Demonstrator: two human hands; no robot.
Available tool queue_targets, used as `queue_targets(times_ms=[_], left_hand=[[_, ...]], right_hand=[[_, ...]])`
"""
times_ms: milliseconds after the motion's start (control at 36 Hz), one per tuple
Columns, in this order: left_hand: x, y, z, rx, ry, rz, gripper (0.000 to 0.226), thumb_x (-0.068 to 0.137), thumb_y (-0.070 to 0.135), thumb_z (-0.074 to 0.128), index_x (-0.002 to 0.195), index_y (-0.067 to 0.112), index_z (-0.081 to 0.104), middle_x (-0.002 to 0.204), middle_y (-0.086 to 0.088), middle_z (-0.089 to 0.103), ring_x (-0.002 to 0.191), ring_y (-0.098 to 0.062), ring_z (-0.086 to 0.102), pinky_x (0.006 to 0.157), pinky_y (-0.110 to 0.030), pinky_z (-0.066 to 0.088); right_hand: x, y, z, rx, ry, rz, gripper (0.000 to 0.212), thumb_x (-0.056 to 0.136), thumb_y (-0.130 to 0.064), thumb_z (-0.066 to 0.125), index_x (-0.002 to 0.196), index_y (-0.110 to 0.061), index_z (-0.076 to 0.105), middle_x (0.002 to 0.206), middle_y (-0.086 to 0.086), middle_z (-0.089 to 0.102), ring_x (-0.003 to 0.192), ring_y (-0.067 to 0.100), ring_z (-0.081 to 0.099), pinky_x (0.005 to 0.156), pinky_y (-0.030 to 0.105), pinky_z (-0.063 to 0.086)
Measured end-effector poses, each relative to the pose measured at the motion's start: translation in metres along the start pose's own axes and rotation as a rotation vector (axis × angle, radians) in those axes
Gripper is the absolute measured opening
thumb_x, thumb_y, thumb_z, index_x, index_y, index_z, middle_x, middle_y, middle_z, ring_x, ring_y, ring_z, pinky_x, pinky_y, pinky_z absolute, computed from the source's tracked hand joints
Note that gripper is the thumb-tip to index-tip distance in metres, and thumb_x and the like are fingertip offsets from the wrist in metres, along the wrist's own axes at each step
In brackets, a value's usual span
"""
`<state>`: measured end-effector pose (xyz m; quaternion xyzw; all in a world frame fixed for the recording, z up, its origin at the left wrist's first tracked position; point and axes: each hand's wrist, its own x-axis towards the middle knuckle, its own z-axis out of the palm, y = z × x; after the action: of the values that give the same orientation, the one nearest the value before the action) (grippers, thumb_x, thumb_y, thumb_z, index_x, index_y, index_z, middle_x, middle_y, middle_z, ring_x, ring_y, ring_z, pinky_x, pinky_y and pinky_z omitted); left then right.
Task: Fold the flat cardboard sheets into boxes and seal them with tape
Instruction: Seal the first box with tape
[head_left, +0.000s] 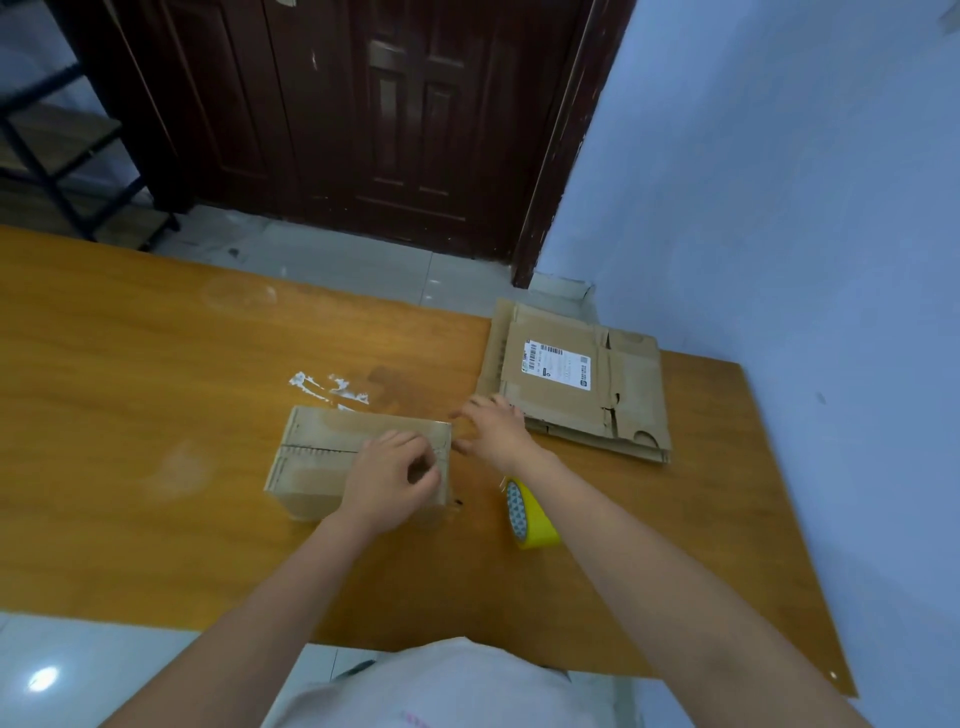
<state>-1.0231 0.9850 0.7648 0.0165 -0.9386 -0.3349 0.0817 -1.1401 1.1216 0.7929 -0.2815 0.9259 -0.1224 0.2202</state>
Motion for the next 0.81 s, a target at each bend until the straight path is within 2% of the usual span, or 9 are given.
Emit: queue_targets(times_ms=[139,250,333,472,583,639,722,806], left_hand=[[0.005,-0.008,-0.006,-0.216,0.001,-0.117,0.039,0.073,0.052,0.043,0.067,0.017,0.060,0.071,0.006,0.060,0.076,-0.008,0.052,0.063,-0.016,0.037],[0.004,-0.013,-0.005,-0.266,-0.023,-0.138,0.038,0.074,0.051,0.046,0.065,0.017,0.060,0.074,0.004,0.062,0.079,-0.009,0.055,0.067,-0.026,0.043],[0.004,-0.014,-0.003,-0.261,-0.012,-0.144,0.041,0.074,0.051,0.045,0.065,0.014,0.062,0.073,0.004,0.062,0.079,-0.009,0.055,0.067,-0.027,0.043],[0.003,-0.013,-0.002,-0.206,-0.036,-0.092,0.034,0.072,0.047,0.046,0.070,0.016,0.060,0.075,0.005,0.059,0.082,-0.013,0.051,0.070,-0.029,0.042],[0.003,-0.016,0.002,-0.056,-0.071,0.010,0.014,0.079,0.030,0.064,0.078,0.019,0.055,0.080,0.012,0.053,0.083,-0.013,0.045,0.071,-0.030,0.037],[0.003,-0.018,0.005,-0.019,-0.056,0.013,0.015,0.082,0.021,0.068,0.079,0.019,0.054,0.081,0.012,0.052,0.082,-0.014,0.045,0.070,-0.030,0.035],[0.002,-0.018,0.008,0.018,-0.030,0.042,0.012,0.082,0.022,0.065,0.078,0.018,0.054,0.081,0.013,0.052,0.080,-0.013,0.045,0.067,-0.031,0.033],[0.002,-0.018,0.008,0.022,-0.034,0.047,0.010,0.080,0.026,0.060,0.077,0.019,0.054,0.080,0.013,0.053,0.079,-0.015,0.046,0.065,-0.033,0.036]], right_hand=[[0.013,-0.006,-0.012,-0.217,-0.078,-0.102,0.034,0.089,-0.033,0.058,0.123,-0.031,0.059,0.126,-0.004,0.056,0.126,0.025,0.035,0.104,0.048,0.021],[0.018,-0.010,-0.017,-0.301,-0.086,-0.126,0.025,0.090,-0.031,0.055,0.113,-0.031,0.065,0.111,-0.003,0.065,0.117,0.023,0.045,0.103,0.046,0.024],[0.018,-0.010,-0.017,-0.320,-0.075,-0.111,0.020,0.091,-0.029,0.053,0.101,-0.028,0.070,0.093,0.000,0.064,0.106,0.023,0.053,0.101,0.043,0.027],[0.014,-0.004,-0.008,-0.211,-0.037,-0.042,0.023,0.091,-0.029,0.053,0.105,-0.032,0.071,0.103,0.001,0.070,0.103,0.024,0.058,0.098,0.040,0.036],[0.003,-0.004,0.004,-0.135,0.055,-0.008,0.023,0.094,-0.024,0.050,0.098,-0.022,0.072,0.095,0.007,0.069,0.096,0.027,0.059,0.090,0.038,0.039],[-0.002,-0.004,0.012,-0.121,0.105,-0.011,0.024,0.096,-0.023,0.046,0.096,-0.018,0.070,0.094,0.009,0.068,0.094,0.030,0.059,0.083,0.036,0.039],[-0.010,-0.005,0.020,-0.128,0.186,-0.041,0.027,0.097,-0.023,0.043,0.099,-0.013,0.067,0.096,0.015,0.067,0.092,0.035,0.059,0.068,0.034,0.033],[-0.019,-0.008,0.027,-0.142,0.155,-0.034,0.025,0.095,-0.017,0.042,0.100,-0.008,0.064,0.101,0.016,0.064,0.097,0.035,0.057,0.068,0.037,0.035]])
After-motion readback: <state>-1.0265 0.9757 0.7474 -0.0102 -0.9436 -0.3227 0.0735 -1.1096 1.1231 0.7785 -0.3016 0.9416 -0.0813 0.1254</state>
